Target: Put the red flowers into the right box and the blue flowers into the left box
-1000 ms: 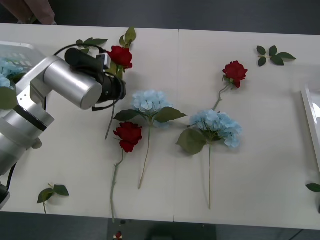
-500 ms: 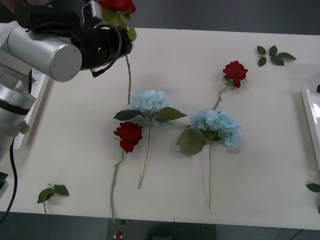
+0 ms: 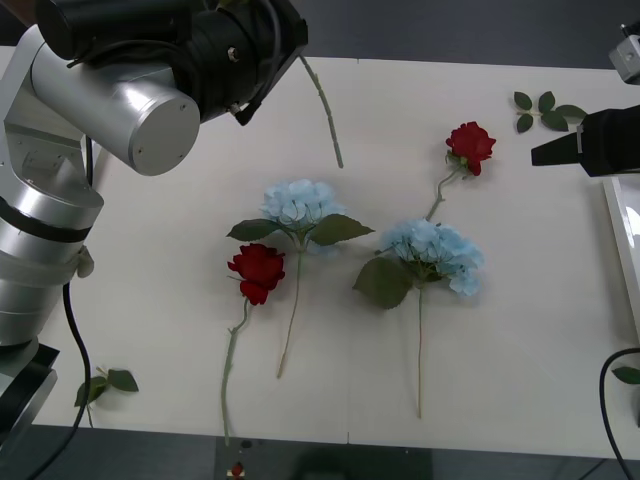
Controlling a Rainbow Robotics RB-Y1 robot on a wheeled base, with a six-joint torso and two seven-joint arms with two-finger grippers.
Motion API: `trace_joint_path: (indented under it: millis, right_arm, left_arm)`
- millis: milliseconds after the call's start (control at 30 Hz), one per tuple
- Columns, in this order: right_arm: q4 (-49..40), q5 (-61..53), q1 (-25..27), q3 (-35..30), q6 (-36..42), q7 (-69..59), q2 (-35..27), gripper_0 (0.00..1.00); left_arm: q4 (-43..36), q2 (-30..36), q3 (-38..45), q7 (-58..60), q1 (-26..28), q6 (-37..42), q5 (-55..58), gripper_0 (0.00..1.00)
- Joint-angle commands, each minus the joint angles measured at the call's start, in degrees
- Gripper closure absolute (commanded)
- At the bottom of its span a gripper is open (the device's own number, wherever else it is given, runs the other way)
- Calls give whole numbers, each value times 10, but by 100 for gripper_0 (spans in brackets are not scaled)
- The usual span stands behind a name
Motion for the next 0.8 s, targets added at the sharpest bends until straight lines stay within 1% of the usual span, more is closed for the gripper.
trace_joint_path:
  millis: [33,167,333,500,800]
  right_arm:
    - [-15,-53,-35,-23,24,45,7,0]
    - [-15,-114,-45,-35,40,70,9,0]
    - [-15,-185,-47,-40,40,66,9,0]
    - [-15,-227,-48,-40,39,59,10,0]
    - [-15,-256,-48,-28,37,50,22,0]
  left_arm:
    - [-30,-38,-24,-8,-17,-34,-8,100]
    - [-28,-90,-63,-3,-21,-61,-62,100]
    - [-12,-131,-105,3,-26,-101,-77,100]
    - [9,-142,-149,14,-37,-150,-84,100]
    - [15,-172,-176,37,-41,-156,-123,100]
